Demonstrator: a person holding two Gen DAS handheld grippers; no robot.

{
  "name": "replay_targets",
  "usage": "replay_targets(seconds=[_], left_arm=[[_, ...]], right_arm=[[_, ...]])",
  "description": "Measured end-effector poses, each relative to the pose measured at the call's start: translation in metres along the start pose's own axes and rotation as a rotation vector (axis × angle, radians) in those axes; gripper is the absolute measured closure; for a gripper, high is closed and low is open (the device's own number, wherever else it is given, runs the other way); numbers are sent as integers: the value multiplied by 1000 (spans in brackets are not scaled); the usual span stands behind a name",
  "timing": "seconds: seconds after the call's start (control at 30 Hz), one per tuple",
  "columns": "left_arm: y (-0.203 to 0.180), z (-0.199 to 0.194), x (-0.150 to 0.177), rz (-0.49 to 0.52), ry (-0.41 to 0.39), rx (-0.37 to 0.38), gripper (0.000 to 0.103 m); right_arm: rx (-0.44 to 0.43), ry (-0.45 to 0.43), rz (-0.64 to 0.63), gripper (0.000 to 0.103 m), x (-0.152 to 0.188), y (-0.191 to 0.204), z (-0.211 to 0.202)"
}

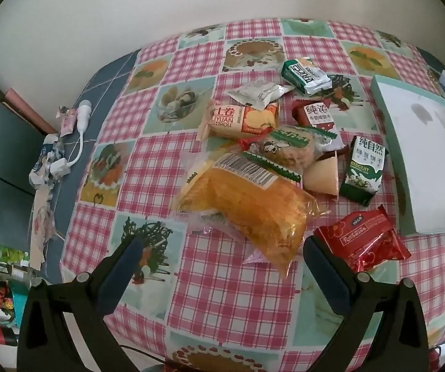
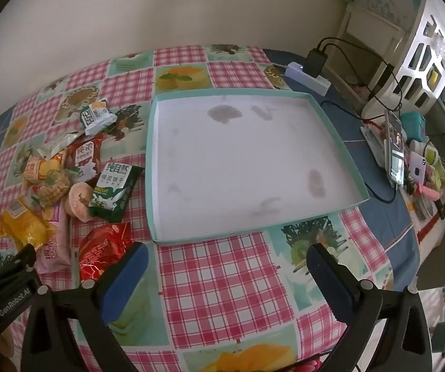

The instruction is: Organize snacks

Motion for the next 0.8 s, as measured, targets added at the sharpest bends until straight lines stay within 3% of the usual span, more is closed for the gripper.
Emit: replay_targets(seconds=[0.8], left_arm=[[-5, 2, 0, 21, 20, -3, 0]], right_arm=[[5, 19, 10, 0, 2, -2, 2]])
Point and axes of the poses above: each gripper's, at about its wrist camera, not at the fingertips, and z roughly the way its jaws point, y to its left, x to its underside, the point moved 5 cm from there along z, roughly the way its jaws point, and after that the axes turned 9 degrees about x, right-handed, at the moved point
